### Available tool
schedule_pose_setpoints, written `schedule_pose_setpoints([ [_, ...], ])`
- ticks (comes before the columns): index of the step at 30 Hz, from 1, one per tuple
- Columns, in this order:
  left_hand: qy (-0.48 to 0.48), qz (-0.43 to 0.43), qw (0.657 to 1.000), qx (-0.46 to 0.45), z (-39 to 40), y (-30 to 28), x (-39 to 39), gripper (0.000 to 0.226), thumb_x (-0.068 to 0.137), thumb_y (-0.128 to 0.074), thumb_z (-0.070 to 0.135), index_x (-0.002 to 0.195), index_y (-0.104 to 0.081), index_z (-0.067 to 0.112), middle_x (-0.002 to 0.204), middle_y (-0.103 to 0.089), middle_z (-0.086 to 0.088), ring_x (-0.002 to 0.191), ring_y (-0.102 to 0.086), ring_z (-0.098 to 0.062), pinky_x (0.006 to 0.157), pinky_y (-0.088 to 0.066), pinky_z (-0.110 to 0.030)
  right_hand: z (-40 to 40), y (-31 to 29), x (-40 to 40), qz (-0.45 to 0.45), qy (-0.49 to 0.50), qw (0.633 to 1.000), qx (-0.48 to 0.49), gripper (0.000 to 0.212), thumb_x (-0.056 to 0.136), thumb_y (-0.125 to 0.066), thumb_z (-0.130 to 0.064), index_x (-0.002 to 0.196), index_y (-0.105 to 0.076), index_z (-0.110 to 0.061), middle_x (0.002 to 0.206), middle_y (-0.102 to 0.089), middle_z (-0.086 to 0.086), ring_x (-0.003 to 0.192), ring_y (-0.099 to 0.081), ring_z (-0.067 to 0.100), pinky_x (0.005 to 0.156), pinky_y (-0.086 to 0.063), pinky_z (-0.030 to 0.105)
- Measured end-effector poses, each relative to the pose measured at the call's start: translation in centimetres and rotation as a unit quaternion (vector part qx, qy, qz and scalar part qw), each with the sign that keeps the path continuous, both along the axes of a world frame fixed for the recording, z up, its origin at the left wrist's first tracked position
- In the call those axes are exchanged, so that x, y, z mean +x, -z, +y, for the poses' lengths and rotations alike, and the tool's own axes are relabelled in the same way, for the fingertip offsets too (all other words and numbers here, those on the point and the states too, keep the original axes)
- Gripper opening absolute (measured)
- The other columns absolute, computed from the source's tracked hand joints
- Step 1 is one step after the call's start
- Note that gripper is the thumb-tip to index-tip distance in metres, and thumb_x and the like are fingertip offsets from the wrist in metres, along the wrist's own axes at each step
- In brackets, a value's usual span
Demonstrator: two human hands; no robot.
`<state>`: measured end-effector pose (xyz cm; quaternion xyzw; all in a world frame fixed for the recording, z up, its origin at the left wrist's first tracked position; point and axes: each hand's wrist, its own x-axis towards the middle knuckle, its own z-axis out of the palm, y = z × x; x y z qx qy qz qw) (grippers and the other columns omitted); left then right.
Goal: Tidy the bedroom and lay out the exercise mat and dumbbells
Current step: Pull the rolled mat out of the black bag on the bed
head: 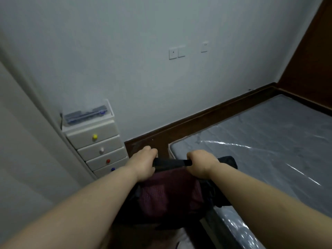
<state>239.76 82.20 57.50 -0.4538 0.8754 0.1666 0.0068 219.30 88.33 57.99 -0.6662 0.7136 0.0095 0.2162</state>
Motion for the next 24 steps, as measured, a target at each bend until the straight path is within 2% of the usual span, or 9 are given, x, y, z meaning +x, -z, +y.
schedule_pose_setpoints([
  [4, -0.026, 0.002, 1.000, -0.004, -10.6, 0.3, -1.6, 0.024, 0.077, -0.056, 0.012, 0.083, -0.040, 0.028, 0.093, -0.039, 0.003, 0.095, -0.052, -0.026, 0.084, -0.045, -0.037, -11.6, 1.4, 0.5, -0.074, -0.017, 0.997, -0.035, 0.012, 0.083, -0.059, -0.028, 0.075, -0.052, -0.024, 0.082, -0.059, -0.001, 0.081, -0.058, 0.022, 0.066, -0.047, 0.031],
  [7, -0.022, -0.012, 1.000, 0.012, -18.7, 0.8, -3.4, 0.023, 0.078, -0.055, 0.013, 0.085, -0.039, 0.028, 0.097, -0.041, 0.001, 0.096, -0.052, -0.025, 0.080, -0.042, -0.031, -20.6, 0.9, -0.8, -0.088, -0.026, 0.996, -0.023, 0.016, 0.081, -0.063, -0.030, 0.071, -0.050, -0.027, 0.080, -0.056, -0.004, 0.077, -0.057, 0.018, 0.064, -0.045, 0.029],
  [11, -0.026, -0.007, 1.000, 0.015, -28.9, 1.1, -5.1, 0.019, 0.082, -0.056, 0.018, 0.097, -0.045, 0.023, 0.107, -0.050, -0.004, 0.099, -0.053, -0.025, 0.078, -0.038, -0.029, -31.3, -0.8, -3.4, -0.075, -0.043, 0.996, -0.023, 0.010, 0.078, -0.063, -0.030, 0.074, -0.056, -0.026, 0.081, -0.056, -0.004, 0.077, -0.055, 0.017, 0.065, -0.043, 0.028],
  [14, -0.026, 0.001, 0.999, 0.026, -34.0, 1.7, -5.6, 0.023, 0.084, -0.056, 0.024, 0.105, -0.048, 0.021, 0.109, -0.058, -0.006, 0.097, -0.056, -0.024, 0.076, -0.040, -0.028, -36.4, -1.5, -4.6, -0.062, -0.045, 0.996, -0.041, 0.019, 0.078, -0.061, -0.030, 0.063, -0.050, -0.027, 0.075, -0.055, -0.004, 0.072, -0.054, 0.018, 0.060, -0.040, 0.027],
  [17, -0.029, -0.011, 0.997, 0.065, -42.0, 2.8, -6.7, 0.023, 0.085, -0.058, 0.032, 0.104, -0.050, 0.022, 0.108, -0.061, -0.004, 0.095, -0.057, -0.022, 0.070, -0.039, -0.024, -43.3, -1.4, -6.6, -0.038, -0.045, 0.997, -0.052, 0.013, 0.079, -0.060, -0.030, 0.070, -0.055, -0.021, 0.078, -0.059, 0.002, 0.074, -0.056, 0.023, 0.060, -0.042, 0.029],
  [20, 0.013, -0.038, 0.994, 0.100, -50.0, 3.4, -9.6, 0.031, 0.087, -0.057, 0.037, 0.110, -0.052, 0.018, 0.115, -0.059, -0.005, 0.101, -0.056, -0.022, 0.075, -0.040, -0.024, -48.8, -1.2, -9.7, -0.018, -0.006, 0.998, -0.057, 0.016, 0.080, -0.061, -0.030, 0.078, -0.059, -0.013, 0.084, -0.062, 0.009, 0.079, -0.058, 0.026, 0.064, -0.046, 0.034],
  [22, 0.062, -0.056, 0.989, 0.118, -55.5, 3.6, -12.6, 0.037, 0.087, -0.057, 0.036, 0.116, -0.051, 0.014, 0.120, -0.057, -0.008, 0.105, -0.055, -0.024, 0.078, -0.039, -0.024, -52.5, -1.3, -12.0, -0.015, 0.037, 0.998, -0.046, 0.015, 0.080, -0.062, -0.029, 0.072, -0.055, -0.018, 0.084, -0.061, 0.007, 0.080, -0.058, 0.025, 0.066, -0.049, 0.037],
  [24, 0.103, -0.062, 0.984, 0.132, -60.4, 3.6, -15.8, 0.039, 0.087, -0.056, 0.031, 0.120, -0.050, 0.012, 0.123, -0.056, -0.010, 0.108, -0.055, -0.026, 0.078, -0.038, -0.024, -55.8, -1.7, -14.6, -0.012, 0.077, 0.996, -0.036, 0.020, 0.080, -0.061, -0.026, 0.065, -0.048, -0.025, 0.078, -0.056, 0.000, 0.076, -0.056, 0.021, 0.063, -0.048, 0.034],
])
